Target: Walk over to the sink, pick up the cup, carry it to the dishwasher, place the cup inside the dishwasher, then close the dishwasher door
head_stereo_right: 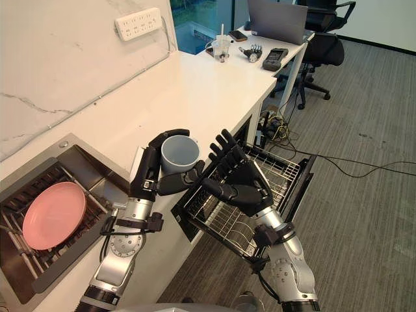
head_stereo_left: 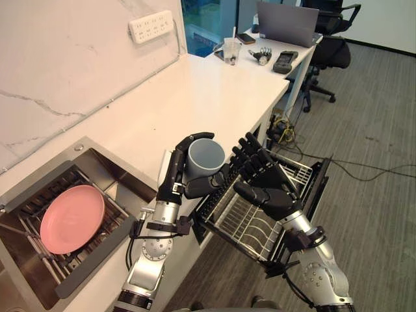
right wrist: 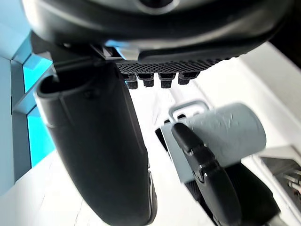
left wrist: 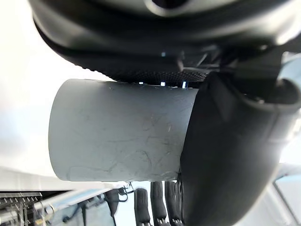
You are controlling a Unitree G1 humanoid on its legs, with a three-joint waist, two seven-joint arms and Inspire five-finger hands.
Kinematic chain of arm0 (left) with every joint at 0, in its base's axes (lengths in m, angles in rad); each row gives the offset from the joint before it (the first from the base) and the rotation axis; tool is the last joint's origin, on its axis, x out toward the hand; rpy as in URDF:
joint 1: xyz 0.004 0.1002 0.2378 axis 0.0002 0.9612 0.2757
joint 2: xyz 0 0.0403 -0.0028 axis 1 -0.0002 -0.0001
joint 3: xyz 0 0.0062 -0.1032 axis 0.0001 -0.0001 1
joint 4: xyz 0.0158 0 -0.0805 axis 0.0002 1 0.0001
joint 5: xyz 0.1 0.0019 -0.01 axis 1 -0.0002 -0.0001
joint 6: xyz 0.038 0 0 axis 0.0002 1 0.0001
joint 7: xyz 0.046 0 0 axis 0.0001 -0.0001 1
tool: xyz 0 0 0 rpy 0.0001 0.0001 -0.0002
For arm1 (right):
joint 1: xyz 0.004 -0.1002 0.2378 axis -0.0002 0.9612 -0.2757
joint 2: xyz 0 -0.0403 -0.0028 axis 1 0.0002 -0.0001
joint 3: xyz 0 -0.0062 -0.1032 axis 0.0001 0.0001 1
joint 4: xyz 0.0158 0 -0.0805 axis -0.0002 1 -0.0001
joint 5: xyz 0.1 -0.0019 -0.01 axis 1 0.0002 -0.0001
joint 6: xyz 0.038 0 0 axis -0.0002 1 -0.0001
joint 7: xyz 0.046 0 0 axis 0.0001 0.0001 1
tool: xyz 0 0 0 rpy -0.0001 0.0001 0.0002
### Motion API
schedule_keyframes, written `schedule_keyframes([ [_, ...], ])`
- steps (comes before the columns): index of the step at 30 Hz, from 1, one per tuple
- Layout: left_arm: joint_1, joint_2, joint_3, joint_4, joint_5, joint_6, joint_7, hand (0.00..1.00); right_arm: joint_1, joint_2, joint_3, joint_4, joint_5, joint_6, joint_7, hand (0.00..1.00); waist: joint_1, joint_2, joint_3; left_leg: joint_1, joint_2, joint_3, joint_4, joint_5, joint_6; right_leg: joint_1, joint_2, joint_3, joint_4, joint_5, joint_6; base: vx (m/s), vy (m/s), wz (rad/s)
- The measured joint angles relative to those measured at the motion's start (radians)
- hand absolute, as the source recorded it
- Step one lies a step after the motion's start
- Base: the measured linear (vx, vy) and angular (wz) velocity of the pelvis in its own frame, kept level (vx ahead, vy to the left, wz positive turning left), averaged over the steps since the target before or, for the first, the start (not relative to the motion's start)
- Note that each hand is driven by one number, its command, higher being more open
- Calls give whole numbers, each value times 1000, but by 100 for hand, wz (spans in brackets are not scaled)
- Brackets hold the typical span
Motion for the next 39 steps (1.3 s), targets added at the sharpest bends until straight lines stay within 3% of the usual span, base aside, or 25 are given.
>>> schedule_keyframes([
  [12,0,4,-16,2,115,53,65,0,-1,14,103,-21,-80,1,-163,100,1,-13,-2,-11,-5,-8,-39,45,2,2,7,-16,-53,36,-16,-61,3,2],
  [19,0,2,-40,-1,134,78,74,0,-13,13,153,-44,-108,16,-196,100,1,-13,-2,-10,-7,-13,-39,49,1,5,7,-17,-54,36,-16,0,2,1],
  [39,0,31,-116,-39,192,94,92,0,-41,8,217,-35,-198,44,-397,100,1,-17,-5,3,-14,-24,-73,71,4,19,11,-26,-77,48,-17,-2,2,1],
])
